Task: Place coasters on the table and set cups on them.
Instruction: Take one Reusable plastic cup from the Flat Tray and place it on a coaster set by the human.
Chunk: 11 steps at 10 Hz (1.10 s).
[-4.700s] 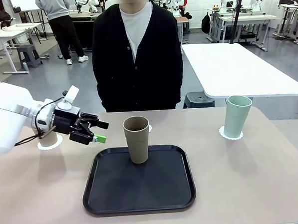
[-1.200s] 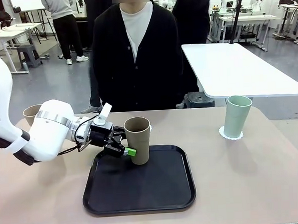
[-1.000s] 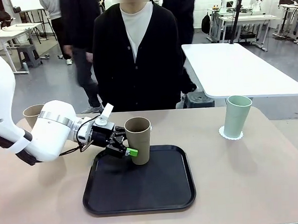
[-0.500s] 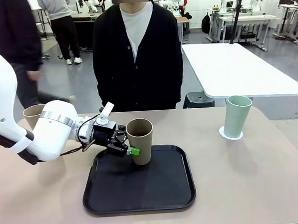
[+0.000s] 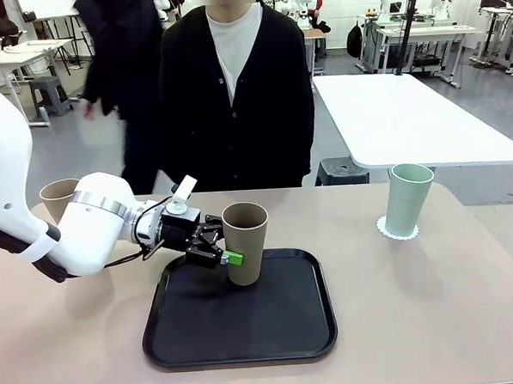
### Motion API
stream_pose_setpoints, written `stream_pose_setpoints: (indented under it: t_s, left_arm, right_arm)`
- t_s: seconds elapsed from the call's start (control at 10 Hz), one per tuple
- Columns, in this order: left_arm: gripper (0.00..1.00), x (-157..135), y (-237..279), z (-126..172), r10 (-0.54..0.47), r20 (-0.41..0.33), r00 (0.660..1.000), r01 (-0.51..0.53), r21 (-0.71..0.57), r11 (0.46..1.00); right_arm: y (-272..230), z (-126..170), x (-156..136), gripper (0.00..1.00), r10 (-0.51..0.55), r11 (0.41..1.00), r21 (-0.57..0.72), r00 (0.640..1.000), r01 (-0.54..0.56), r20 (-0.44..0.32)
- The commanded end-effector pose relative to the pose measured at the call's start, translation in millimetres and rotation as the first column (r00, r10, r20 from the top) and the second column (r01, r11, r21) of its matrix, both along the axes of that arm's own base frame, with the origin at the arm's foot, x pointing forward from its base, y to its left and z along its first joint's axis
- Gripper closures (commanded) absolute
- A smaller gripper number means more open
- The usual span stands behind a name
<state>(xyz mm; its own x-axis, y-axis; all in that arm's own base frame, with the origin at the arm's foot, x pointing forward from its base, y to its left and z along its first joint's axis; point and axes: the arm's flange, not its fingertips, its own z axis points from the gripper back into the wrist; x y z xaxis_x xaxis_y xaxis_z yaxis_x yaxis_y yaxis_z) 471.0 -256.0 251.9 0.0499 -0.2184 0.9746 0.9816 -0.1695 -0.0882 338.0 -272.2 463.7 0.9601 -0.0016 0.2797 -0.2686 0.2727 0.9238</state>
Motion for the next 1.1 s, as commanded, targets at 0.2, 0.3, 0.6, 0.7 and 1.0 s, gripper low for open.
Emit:
stream_pose_setpoints:
  t_s: [0.2, 0.3, 0.6, 0.7, 1.0]
  left_arm:
    - [1.0, 0, 2, 6, -0.02, -0.003, 1.0, 0.02, -0.071, 0.997]
    - [0.82, -3, 5, 19, -0.011, -0.042, 0.999, 0.007, -0.099, 0.995]
    - [0.82, -8, 21, 89, 0.074, -0.028, 0.997, -0.075, -0.074, 0.994]
    - [0.82, -12, 23, 116, 0.077, -0.017, 0.997, -0.077, -0.05, 0.996]
    - [0.82, -16, 27, 182, 0.096, 0.006, 0.995, -0.096, -0.048, 0.994]
  right_arm:
    - [-1, 0, -1, 0.0, -0.003, 1.0, 0.004, 1.0, 0.003, -0.004]
    - [-1, 0, -1, 0.0, -0.003, 1.0, 0.004, 1.0, 0.003, -0.004]
    - [-1, 0, -1, 0.0, -0.003, 1.0, 0.004, 1.0, 0.003, -0.004]
    - [-1, 0, -1, 0.0, -0.003, 1.0, 0.004, 1.0, 0.003, -0.004]
    - [-1, 0, -1, 0.0, -0.003, 1.0, 0.004, 1.0, 0.003, -0.004]
